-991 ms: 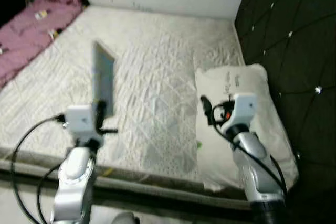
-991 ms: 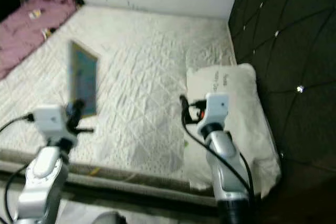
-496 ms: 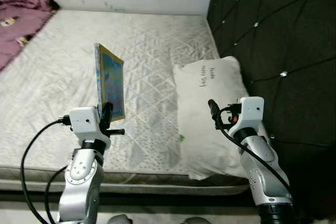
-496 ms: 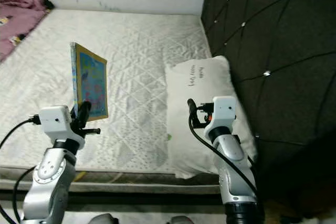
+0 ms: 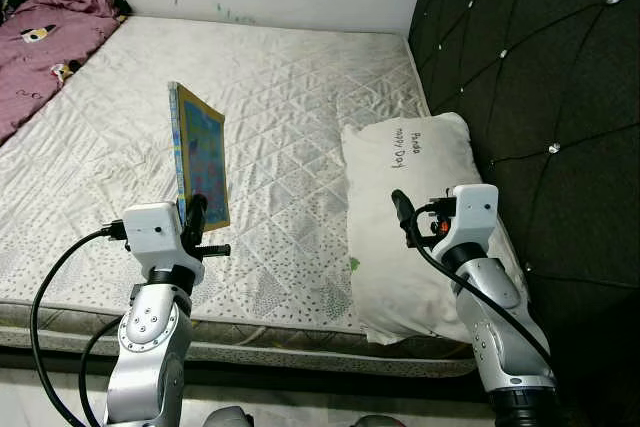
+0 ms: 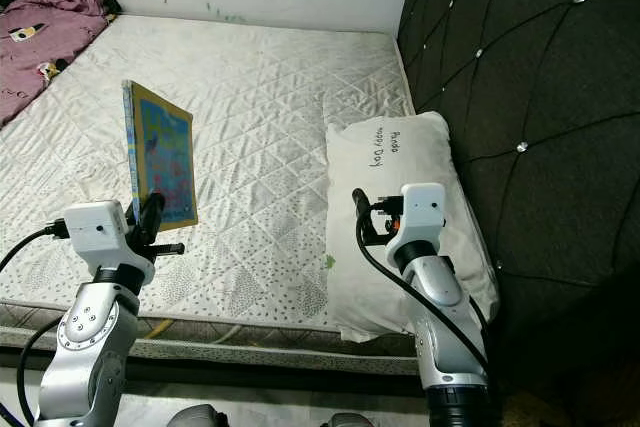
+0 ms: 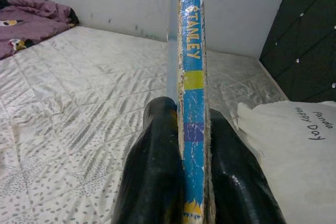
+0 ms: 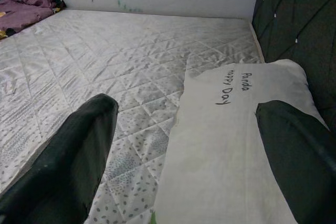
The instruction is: Clean up the room
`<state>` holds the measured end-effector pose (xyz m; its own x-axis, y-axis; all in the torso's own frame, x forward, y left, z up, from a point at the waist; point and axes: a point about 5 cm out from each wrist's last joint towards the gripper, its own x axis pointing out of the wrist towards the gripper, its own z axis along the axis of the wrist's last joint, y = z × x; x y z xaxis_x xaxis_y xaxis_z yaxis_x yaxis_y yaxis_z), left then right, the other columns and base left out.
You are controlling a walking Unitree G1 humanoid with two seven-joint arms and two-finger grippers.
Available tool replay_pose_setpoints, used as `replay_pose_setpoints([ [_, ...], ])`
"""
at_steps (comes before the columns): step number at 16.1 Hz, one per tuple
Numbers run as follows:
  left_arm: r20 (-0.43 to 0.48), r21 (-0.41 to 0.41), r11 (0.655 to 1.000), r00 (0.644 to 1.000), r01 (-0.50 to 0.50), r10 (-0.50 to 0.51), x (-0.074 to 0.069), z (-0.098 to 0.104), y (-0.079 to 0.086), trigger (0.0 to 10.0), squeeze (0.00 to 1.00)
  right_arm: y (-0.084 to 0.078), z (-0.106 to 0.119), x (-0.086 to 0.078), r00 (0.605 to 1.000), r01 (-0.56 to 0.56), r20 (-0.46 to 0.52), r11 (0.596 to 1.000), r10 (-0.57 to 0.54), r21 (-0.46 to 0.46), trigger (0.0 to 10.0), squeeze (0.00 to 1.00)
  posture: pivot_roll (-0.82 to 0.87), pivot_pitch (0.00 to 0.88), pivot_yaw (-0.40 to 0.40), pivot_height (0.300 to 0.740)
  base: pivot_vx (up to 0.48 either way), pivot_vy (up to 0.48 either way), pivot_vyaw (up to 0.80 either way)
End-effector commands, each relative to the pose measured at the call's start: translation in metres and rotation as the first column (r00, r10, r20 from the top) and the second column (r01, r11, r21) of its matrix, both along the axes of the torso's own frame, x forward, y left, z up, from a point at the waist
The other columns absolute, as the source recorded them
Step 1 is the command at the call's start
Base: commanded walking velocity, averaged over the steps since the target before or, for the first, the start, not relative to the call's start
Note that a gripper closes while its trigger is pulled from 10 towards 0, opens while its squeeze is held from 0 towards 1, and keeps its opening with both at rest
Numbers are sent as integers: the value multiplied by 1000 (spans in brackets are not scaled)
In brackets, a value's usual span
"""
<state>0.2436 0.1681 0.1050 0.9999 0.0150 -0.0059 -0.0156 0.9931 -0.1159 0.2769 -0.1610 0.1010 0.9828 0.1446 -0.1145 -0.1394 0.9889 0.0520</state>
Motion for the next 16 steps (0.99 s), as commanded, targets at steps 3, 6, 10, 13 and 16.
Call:
replay_pose_setpoints([
  [3,41,10,1000,999,-11,11,3,10,2,10000,0,2,7,0,1000,-12,24,1000,12,0,10000,0,-90,0,-14,740,0,0,0],
  [6,44,9,1000,999,-28,27,3,10,4,10000,0,2,7,0,1000,-16,22,1000,16,0,10000,0,-89,0,-15,710,0,0,0],
  [10,46,7,999,998,-41,41,4,11,4,10000,0,1,7,1,1000,-21,21,1000,21,0,10000,0,-91,0,-20,673,0,0,0],
  [13,48,9,999,997,-53,53,5,11,5,10000,0,0,7,2,1000,-23,21,1000,23,-1,10000,0,-92,0,-22,644,0,0,0],
  [16,53,6,998,997,-58,57,5,11,4,10000,0,0,7,2,1000,-24,17,1000,24,-2,10000,0,-95,0,-25,644,0,0,0],
])
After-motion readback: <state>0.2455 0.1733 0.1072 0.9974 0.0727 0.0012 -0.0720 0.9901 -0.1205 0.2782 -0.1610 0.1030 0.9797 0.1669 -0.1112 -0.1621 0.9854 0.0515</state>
